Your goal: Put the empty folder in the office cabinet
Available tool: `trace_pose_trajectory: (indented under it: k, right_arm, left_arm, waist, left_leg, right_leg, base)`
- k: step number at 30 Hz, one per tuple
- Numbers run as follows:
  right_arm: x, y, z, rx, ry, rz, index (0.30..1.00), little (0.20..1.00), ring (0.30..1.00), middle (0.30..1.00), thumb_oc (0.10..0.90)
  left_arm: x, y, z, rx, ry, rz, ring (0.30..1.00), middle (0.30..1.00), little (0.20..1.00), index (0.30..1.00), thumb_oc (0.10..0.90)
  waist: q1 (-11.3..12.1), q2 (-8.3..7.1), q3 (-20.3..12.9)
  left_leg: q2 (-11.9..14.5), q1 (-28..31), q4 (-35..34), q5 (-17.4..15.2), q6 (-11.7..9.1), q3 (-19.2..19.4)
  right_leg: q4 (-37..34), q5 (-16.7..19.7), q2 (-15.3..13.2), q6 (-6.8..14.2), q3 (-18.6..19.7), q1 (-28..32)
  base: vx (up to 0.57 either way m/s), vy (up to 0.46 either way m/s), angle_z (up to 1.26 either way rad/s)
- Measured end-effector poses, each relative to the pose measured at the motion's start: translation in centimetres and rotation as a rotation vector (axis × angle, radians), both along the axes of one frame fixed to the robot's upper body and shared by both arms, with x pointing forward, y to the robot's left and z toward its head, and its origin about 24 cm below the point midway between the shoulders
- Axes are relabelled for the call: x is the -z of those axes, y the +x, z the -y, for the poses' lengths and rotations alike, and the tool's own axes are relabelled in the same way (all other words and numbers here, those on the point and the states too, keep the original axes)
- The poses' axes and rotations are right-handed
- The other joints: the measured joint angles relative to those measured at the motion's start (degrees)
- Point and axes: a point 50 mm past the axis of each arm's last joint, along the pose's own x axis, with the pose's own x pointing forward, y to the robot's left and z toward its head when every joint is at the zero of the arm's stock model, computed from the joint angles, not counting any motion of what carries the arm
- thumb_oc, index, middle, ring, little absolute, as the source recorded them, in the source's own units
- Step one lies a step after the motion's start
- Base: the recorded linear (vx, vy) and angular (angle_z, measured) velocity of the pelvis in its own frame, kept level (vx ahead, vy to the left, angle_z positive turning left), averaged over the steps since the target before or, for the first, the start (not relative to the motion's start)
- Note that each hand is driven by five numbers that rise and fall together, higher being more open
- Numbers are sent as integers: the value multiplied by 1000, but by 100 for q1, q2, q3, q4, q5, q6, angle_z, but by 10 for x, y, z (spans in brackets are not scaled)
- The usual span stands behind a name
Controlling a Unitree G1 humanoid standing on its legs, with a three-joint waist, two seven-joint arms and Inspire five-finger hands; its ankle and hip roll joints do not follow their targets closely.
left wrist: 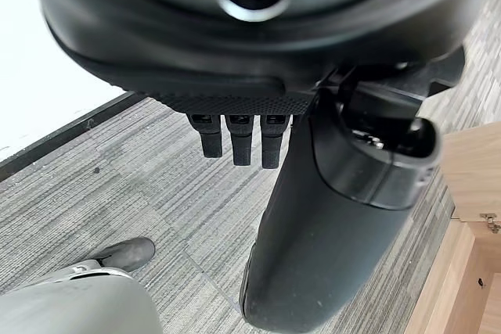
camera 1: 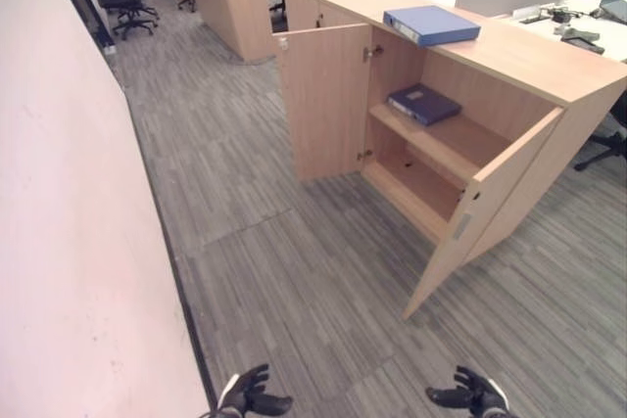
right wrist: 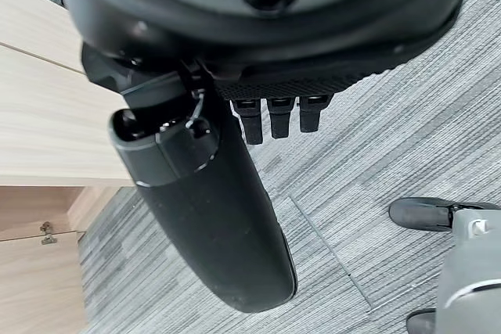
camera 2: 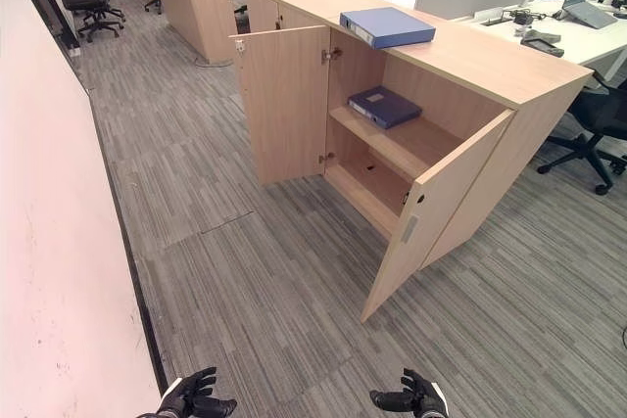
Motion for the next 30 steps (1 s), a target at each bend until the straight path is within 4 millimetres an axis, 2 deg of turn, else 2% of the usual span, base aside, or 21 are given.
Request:
trace_pose_trajectory:
  k: [21,30]
  right_arm:
    - [4,-10,0,-1,20,-51,900,900,900,900,800]
    - [7,-16,1,6,20,-80,900,900,900,900,800]
  left_arm:
    - [1,-3,0,1,2,-11,900,900,900,900,800]
    - [3,-10,-1,-2,-3,-34,900,900,900,900,800]
  waist:
    - [1,-34,-14]
    - [-3,-75,-32]
  left_leg:
    - [0,54,-2,-9,-7,-21]
    - [0,74,-3,-10,-9,-38]
  right_leg:
    - [-131,51,11,-19,-32,146]
    - [-133,53,11,-24,-35,169]
  base:
    - [0,0,0]
    - [0,0,0]
